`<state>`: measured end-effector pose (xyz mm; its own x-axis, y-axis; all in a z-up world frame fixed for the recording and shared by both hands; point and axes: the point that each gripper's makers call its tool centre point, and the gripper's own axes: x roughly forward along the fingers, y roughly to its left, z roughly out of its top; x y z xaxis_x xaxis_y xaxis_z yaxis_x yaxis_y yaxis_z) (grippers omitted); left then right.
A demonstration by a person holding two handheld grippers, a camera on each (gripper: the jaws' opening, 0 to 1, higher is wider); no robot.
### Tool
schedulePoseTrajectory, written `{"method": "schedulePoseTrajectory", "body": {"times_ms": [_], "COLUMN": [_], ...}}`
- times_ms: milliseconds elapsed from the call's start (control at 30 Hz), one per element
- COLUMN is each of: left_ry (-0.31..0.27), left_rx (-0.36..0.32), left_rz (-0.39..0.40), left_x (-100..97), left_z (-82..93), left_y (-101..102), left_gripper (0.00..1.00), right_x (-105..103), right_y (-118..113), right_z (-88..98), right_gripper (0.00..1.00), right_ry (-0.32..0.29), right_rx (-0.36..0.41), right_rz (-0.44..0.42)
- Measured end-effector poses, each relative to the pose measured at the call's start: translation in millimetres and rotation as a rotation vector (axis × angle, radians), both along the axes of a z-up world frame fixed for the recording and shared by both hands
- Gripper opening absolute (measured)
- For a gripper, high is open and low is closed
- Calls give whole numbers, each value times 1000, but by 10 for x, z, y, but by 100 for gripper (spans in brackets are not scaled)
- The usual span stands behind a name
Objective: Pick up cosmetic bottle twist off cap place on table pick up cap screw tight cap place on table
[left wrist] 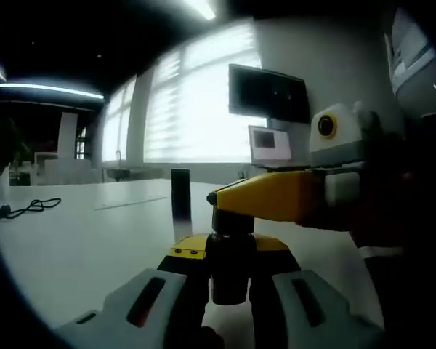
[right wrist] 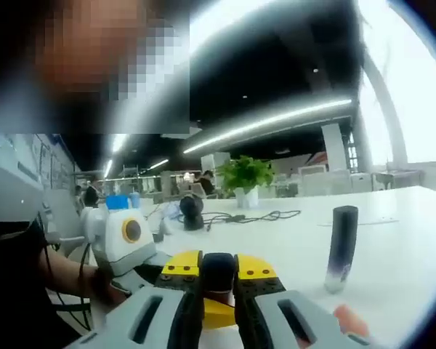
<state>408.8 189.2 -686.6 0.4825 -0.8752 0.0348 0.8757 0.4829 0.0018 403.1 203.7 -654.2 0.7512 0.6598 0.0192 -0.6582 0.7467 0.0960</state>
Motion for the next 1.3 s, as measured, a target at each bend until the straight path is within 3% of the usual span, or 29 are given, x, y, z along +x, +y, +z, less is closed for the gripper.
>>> {"method": "schedulePoseTrajectory", "body": {"times_ms": [100, 367, 733, 1300], "left_ry": [1, -6, 5, 57], "left_rx": [-16, -30, -50, -76], "left_rz": [-13, -65, -169, -303], "left_x": [-19, -121, -311, -546], "left_z": [28, 62, 94, 110], "left_y": [0, -42, -118, -182], "left_gripper": [10, 10, 9, 9], "right_x": [-21, -132, -312, -498], "right_y": [83, 89, 95, 107], "right_z": [82, 94, 121, 141], "right_gripper": [9, 9, 9, 9], "right_ry": [-55, -44, -75, -58], "right_rx": [-23, -10, -60, -53], "right_rz": [60, 227, 422, 630]}}
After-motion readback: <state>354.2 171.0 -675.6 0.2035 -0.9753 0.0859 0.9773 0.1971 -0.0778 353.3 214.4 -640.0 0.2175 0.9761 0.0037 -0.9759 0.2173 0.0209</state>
